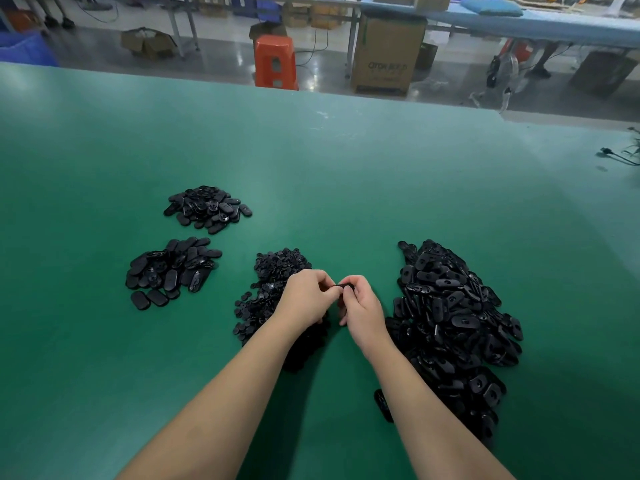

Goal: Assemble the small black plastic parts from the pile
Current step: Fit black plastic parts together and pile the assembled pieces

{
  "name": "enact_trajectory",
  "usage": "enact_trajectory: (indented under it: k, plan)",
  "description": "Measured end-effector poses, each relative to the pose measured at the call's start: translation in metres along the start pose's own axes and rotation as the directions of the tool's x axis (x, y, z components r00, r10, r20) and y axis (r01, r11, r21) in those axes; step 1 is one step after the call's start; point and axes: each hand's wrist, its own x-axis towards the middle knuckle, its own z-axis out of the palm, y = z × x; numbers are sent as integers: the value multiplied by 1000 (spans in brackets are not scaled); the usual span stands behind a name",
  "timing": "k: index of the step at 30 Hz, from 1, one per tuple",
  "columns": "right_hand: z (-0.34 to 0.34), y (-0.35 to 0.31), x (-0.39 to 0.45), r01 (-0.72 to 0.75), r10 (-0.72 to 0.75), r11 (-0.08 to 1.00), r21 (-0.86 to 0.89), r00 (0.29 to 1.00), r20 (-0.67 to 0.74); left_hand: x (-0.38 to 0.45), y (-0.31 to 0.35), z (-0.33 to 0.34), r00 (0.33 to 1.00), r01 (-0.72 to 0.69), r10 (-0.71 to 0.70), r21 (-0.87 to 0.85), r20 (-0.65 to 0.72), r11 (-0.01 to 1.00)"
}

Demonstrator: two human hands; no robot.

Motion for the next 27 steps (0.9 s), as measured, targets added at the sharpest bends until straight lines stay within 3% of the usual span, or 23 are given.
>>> enact_trajectory:
  k: [9,11,15,20,23,27]
  plan:
    - [1,-6,-4,-11,11,1000,-2,999,-41,2,0,-5,990,-136,140,231,-3,963]
    - [2,-7,-5,4,-3,1000,28,999,-40,3,-6,-16,988,-124,141,226,-62,966]
    - [1,-9,-6,5,-5,1000,8,1000,16,12,-38,-58,948,66,-24,123,-318,990]
    - [0,-11,-7,12,-9,998,-58,999,40,15,-96,-114,814,245,-198,14,-546,969]
    - [0,-11,-7,6,-3,998,-66,999,43,15,-121,-138,728,334,-300,-63,-617,941]
    - [1,-12,-8,7,-3,996,-89,999,42,12,-133,-144,687,336,-324,-111,-650,935]
